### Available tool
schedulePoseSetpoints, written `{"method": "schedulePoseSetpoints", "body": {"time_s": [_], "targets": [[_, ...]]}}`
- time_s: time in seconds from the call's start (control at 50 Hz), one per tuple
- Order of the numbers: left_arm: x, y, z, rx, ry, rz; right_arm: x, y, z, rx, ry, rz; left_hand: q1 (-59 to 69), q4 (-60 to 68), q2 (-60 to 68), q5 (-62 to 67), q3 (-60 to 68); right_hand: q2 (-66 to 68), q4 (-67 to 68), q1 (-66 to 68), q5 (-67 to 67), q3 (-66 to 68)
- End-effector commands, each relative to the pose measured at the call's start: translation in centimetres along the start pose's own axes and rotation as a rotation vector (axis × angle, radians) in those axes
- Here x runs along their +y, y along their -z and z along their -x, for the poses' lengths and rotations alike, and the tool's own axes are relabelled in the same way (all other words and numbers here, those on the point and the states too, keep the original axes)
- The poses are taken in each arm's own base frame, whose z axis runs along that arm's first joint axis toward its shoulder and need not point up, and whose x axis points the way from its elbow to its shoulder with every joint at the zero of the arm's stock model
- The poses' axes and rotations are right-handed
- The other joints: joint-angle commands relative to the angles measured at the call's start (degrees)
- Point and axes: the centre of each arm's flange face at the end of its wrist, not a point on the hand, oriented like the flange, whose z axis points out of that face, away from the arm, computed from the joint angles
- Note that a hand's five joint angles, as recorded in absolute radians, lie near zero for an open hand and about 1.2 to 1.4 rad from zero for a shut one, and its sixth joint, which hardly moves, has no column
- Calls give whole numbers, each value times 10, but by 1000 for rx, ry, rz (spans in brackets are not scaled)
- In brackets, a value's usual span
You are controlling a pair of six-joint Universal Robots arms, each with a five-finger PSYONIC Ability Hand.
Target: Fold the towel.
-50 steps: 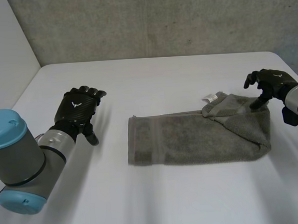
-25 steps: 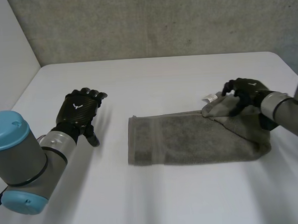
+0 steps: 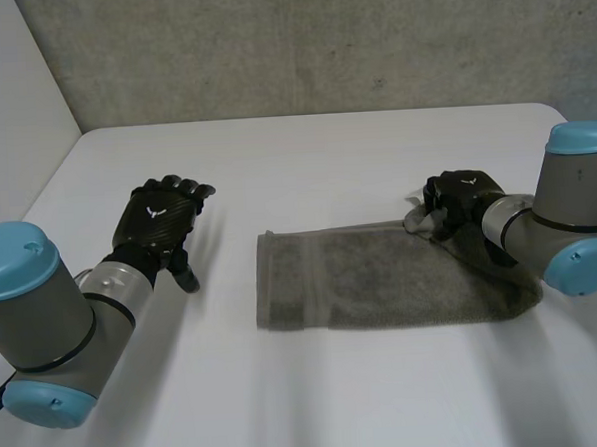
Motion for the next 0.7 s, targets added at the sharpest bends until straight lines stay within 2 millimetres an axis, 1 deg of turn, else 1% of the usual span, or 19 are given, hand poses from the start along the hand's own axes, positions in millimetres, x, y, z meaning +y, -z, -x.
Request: {"method": "schedulePoseSetpoints", "body": {"time_s": [0.02,0.04,0.12,0.16,0.18,0.22,0.24,0.28,0.34,0.38,0.4,0.44,0.5,0.54,0.56,0.6,0.64,0.66,0.7], "targets": [[0,0,0,-1,0,0,2,-3,-2,8,22,-6,-48,-51,-48,-124,-36,275,269,270,271,272],[0,0,0,-2,0,-1,0,-3,-1,5,24,-14,-48,-51,-48,-124,-36,368,363,364,364,366],[0,0,0,-1,0,0,-7,1,0,2,26,-29,-48,-52,-49,-124,-37,369,364,365,365,367],[1,1,0,-2,1,5,-25,10,0,4,34,-67,-48,-52,-49,-124,-37,369,364,365,365,367],[1,1,0,-2,1,5,-25,10,0,4,34,-67,-48,-52,-49,-124,-37,369,364,365,365,367],[1,1,0,-2,1,4,-44,24,2,-10,52,-108,-48,-52,-49,-124,-37,369,364,365,365,367],[1,1,0,-2,1,4,-44,24,2,-10,52,-108,-48,-52,-49,-124,-37,369,364,365,365,367],[1,1,0,-2,1,4,-60,37,12,-57,67,-146,-48,-51,-48,-124,-36,369,364,365,365,367],[1,1,0,-2,1,4,-67,45,19,-85,78,-166,-48,-52,-49,-124,-37,369,364,365,365,367],[1,1,1,-4,1,3,-78,58,33,-144,91,-194,-48,-52,-49,-124,-37,369,364,365,365,367],[1,1,1,-4,1,3,-78,58,34,-144,91,-194,-48,-52,-49,-124,-37,369,364,365,365,367],[0,1,1,-6,0,2,-83,70,50,-212,103,-214,-48,-52,-49,-124,-37,369,364,365,365,367],[0,1,2,-8,0,1,-84,75,61,-257,110,-220,-48,-51,-48,-124,-36,369,364,365,365,367],[0,1,2,-9,0,1,-79,84,89,-356,123,-215,-48,-52,-49,-124,-37,369,364,365,365,367],[0,1,2,-9,0,1,-79,84,89,-356,123,-214,-48,-52,-49,-124,-37,369,364,365,365,367],[-1,1,3,-13,0,1,-74,93,118,-443,141,-212,-48,-52,-49,-124,-37,369,364,365,365,367],[-1,1,4,-15,2,0,-71,96,130,-473,148,-211,-48,-52,-49,-124,-37,369,364,365,365,367],[-1,1,4,-15,2,0,-71,96,130,-473,148,-211,-48,-52,-49,-124,-37,369,364,365,365,367],[-2,1,4,-16,2,-1,-65,101,152,-524,160,-207,-48,-52,-49,-124,-37,369,364,365,365,367]]}}
